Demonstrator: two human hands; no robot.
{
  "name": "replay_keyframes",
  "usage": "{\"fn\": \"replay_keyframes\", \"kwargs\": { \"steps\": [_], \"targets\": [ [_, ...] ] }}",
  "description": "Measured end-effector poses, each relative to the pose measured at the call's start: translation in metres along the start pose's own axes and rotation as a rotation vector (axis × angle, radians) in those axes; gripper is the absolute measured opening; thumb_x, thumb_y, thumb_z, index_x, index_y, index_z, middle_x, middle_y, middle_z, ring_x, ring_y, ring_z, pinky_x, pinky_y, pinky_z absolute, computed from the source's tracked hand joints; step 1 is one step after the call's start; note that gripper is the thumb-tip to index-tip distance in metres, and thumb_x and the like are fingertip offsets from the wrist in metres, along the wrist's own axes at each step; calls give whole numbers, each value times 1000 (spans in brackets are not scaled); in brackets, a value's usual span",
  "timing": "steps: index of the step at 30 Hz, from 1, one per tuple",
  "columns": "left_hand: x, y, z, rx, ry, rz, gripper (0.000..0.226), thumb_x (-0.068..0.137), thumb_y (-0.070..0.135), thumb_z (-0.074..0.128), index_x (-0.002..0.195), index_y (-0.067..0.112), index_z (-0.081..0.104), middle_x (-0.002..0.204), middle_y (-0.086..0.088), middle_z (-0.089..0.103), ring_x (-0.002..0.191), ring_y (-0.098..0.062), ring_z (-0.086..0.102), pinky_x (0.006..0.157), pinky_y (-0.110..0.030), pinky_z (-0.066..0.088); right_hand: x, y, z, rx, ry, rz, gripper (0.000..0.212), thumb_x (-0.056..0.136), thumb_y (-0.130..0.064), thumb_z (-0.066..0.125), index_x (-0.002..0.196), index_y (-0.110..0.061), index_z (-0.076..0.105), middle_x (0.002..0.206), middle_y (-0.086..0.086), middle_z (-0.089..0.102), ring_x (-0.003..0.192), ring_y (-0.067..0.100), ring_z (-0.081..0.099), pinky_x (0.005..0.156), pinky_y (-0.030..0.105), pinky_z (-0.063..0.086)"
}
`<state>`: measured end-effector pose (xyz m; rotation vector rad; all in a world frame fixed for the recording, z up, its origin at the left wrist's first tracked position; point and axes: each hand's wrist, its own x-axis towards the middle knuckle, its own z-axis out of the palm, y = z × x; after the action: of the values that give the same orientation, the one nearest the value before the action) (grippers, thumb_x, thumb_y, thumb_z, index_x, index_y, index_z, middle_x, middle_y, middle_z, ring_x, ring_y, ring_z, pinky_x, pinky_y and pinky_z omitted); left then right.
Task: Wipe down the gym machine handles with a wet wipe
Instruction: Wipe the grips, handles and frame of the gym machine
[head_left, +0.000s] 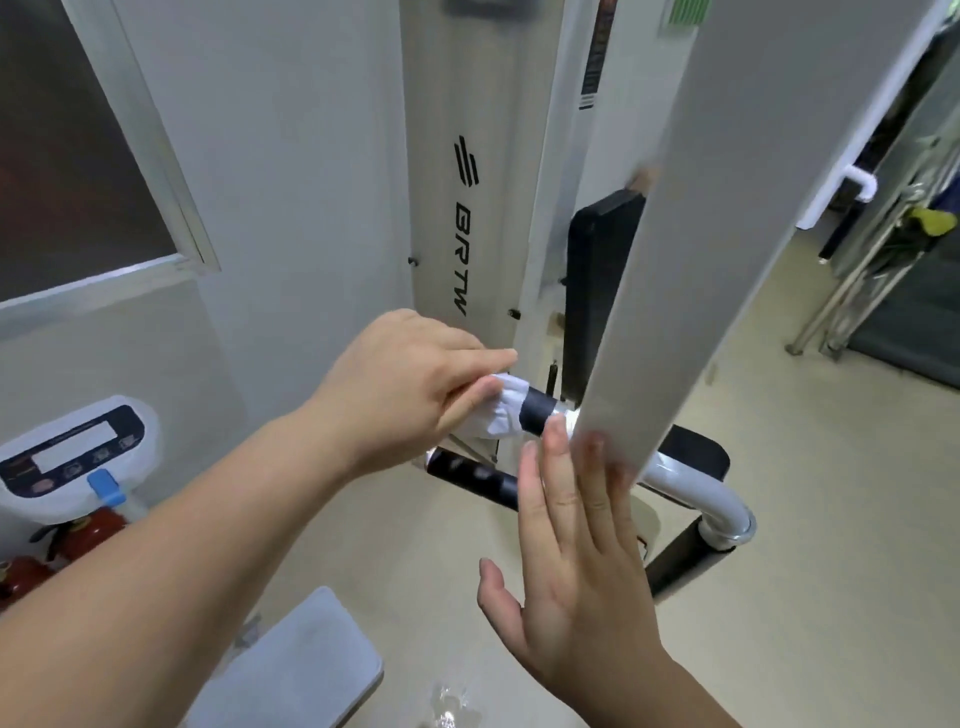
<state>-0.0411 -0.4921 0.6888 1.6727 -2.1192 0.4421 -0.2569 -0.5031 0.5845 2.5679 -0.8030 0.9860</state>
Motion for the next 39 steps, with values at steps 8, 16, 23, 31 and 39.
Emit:
{"fn": "replay_keyframes", "kwargs": {
  "steps": [8,16,23,31,39],
  "targets": [
    [18,-82,-25,-911,-662,-22,26,92,43,67,118,46,73,97,16,79,84,7,67,73,-12,49,-2,-42,24,-236,66,170,100,70,-44,72,152,-3,34,172,13,1,158,38,6,128,52,2],
    [69,-40,-16,-594,-950,524,46,107,29,47,149,48,43,126,27,66,111,2,62,99,-20,46,2,-65,23,-330,48,356,102,71,-36,73,153,-1,24,171,16,2,157,44,2,127,55,8],
    [58,-79,-19,-765,-1031,513,41,103,39,46,139,59,45,147,24,54,139,-2,48,116,-37,39,6,-70,13,-269,62,383,86,77,-26,75,152,-8,36,162,15,29,147,42,36,125,52,23],
    [61,-67,-22,-746,-1056,469,46,106,28,50,147,46,43,146,28,54,136,2,49,116,-31,38,8,-74,14,-119,171,429,98,76,-22,73,158,-8,20,157,22,34,154,45,22,124,58,22],
    [50,-87,-19,-855,-1031,391,45,103,31,49,148,40,49,140,25,60,132,-2,56,113,-36,43,9,-69,13,-89,146,376,90,77,-16,72,155,-7,26,159,15,35,149,44,34,123,55,25]
  ]
}}
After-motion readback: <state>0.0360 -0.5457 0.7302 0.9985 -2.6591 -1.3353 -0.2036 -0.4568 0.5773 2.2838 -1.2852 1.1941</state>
